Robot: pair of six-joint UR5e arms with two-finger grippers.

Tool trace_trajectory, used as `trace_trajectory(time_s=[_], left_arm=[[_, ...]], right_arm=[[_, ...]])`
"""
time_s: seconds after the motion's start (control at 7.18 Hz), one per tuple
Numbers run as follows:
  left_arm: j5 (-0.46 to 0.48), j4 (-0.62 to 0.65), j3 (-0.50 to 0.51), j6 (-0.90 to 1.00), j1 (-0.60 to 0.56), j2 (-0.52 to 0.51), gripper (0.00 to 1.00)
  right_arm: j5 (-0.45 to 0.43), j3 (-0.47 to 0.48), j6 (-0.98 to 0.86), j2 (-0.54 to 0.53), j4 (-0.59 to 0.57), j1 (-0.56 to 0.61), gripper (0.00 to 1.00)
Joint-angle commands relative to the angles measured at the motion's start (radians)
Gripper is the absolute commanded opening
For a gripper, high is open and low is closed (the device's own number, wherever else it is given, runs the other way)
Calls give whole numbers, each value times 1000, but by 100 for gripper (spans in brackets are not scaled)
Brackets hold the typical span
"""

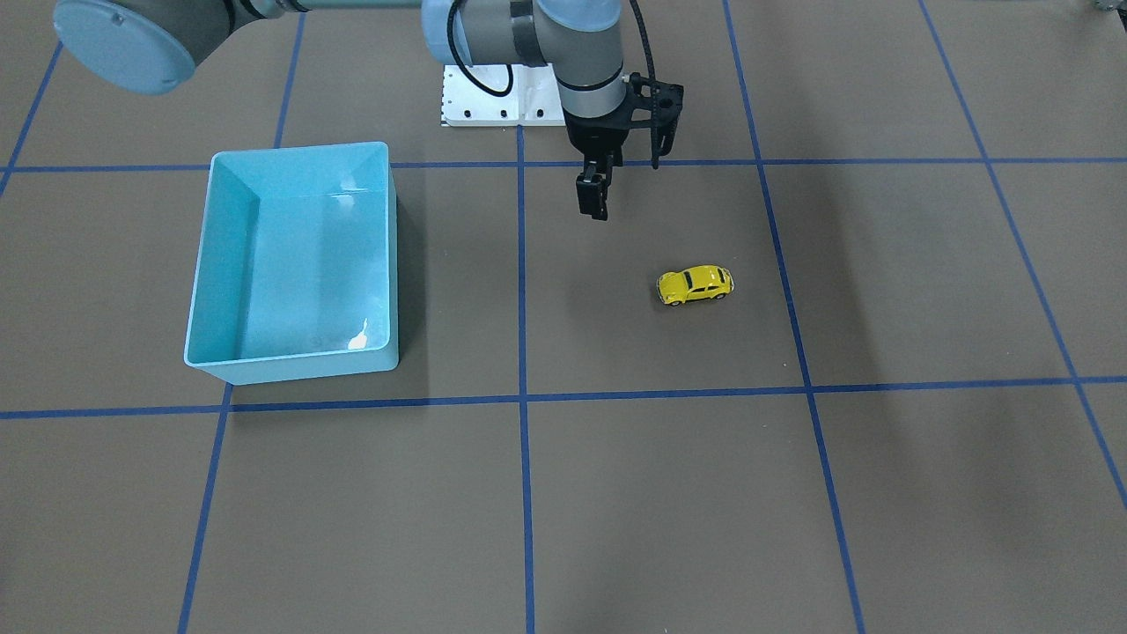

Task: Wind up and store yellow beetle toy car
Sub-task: 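Lower the right gripper onto the yellow car and grasp it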

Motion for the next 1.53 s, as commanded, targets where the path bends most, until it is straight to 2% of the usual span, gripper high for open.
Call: trace_trajectory(time_s=[0.0, 0.28, 0.7, 0.84, 0.97, 1.11, 1.39], left_arm=[[17, -2, 12, 1, -2, -4, 100], [17, -6, 18, 1, -2, -8, 100], [17, -5, 19, 1, -2, -8, 100], [17, -5, 25, 1, -2, -11, 100], [17, -5, 27, 1, -2, -12, 100], [17, -5, 32, 1, -2, -15, 100], [17, -5, 36, 1, -2, -16, 100]], right_arm=[[-48, -246, -52, 42, 310, -3, 100], [-37, -234, -70, 106, 307, -2, 100], [-34, -247, -156, 100, 312, -14, 100], [-57, -262, -202, 103, 310, -5, 100], [-99, -295, -231, 108, 315, 9, 100], [-100, -350, -228, 135, 330, 30, 100], [-103, -403, -218, 160, 367, 41, 100]])
